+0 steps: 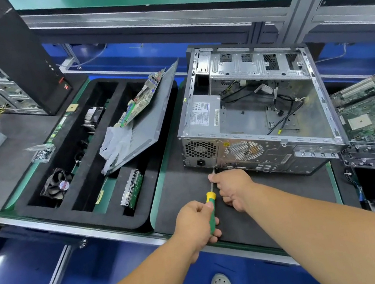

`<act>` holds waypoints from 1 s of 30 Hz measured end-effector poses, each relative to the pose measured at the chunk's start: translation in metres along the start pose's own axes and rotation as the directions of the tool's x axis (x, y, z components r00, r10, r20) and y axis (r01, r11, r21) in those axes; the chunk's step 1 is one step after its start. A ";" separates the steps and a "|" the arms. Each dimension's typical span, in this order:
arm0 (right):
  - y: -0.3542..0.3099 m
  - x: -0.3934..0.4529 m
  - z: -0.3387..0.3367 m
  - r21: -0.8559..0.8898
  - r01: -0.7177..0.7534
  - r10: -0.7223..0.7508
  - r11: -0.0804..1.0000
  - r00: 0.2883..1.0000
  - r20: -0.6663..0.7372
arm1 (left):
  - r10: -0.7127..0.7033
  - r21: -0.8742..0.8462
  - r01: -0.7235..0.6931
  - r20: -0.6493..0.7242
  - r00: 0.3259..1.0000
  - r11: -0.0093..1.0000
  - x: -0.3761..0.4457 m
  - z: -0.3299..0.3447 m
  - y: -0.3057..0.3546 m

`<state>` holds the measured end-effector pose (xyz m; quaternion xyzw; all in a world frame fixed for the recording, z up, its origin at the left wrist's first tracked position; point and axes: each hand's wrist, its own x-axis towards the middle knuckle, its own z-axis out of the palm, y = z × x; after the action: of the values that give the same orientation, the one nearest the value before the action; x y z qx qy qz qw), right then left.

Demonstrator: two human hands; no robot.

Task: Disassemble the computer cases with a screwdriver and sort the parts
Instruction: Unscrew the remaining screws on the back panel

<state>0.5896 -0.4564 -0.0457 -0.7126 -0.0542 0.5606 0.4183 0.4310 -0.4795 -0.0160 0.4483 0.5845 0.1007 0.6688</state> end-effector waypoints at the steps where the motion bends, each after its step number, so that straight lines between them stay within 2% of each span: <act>1: -0.001 -0.002 0.001 -0.003 0.000 0.000 1.000 1.000 0.003 | 0.029 0.049 -0.026 -0.043 0.999 0.998 0.001 0.000 -0.001; 4: -0.004 -0.004 0.002 -0.016 -0.013 0.013 1.000 1.000 0.006 | 0.151 0.349 -0.092 -0.148 0.977 0.933 0.007 -0.001 0.003; 8: -0.003 -0.004 0.002 -0.029 -0.003 0.002 1.000 1.000 -0.027 | 0.226 0.610 -0.086 -0.157 0.961 0.788 0.012 0.001 0.010; 10: -0.002 -0.003 0.003 -0.016 0.007 -0.008 1.000 0.999 -0.043 | 0.203 0.595 -0.081 -0.141 0.969 0.799 0.013 0.003 0.010; 11: -0.001 -0.003 0.003 -0.013 0.011 -0.012 1.000 0.999 -0.051 | 0.164 0.493 -0.084 -0.123 0.979 0.866 0.014 0.004 0.009; 13: 0.002 -0.004 0.003 -0.029 0.018 -0.020 0.999 0.998 -0.058 | 0.045 0.184 -0.033 -0.059 0.997 0.982 0.014 0.004 0.009; 14: 0.003 -0.004 0.002 -0.043 0.024 -0.027 0.999 0.998 -0.055 | 0.000 0.078 0.001 -0.019 1.000 0.997 0.015 0.002 0.009; 15: 0.005 -0.005 0.002 -0.057 0.032 -0.035 0.998 0.998 -0.052 | -0.016 0.043 0.016 0.012 1.000 0.999 0.016 0.000 0.009; 18: 0.013 -0.009 0.001 -0.095 0.059 -0.063 0.994 0.997 -0.044 | 0.010 0.054 -0.012 0.045 0.999 0.998 0.018 -0.005 0.008; 24: 0.021 -0.014 0.003 -0.204 0.076 -0.101 0.976 0.988 -0.115 | 0.069 0.218 -0.057 -0.050 0.996 0.974 0.018 0.001 0.009; 27: 0.017 -0.012 0.005 -0.216 0.096 -0.122 0.972 0.986 -0.111 | 0.055 0.267 -0.046 -0.028 0.998 0.963 0.014 0.000 0.013; 30: 0.015 -0.013 0.007 -0.230 0.097 -0.121 0.968 0.989 -0.089 | 0.047 0.509 -0.032 -0.016 0.999 0.860 0.008 -0.005 0.020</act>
<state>0.5729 -0.4691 -0.0460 -0.7792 -0.1351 0.4896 0.3672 0.4365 -0.4601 -0.0065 0.6194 0.5902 -0.0370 0.5164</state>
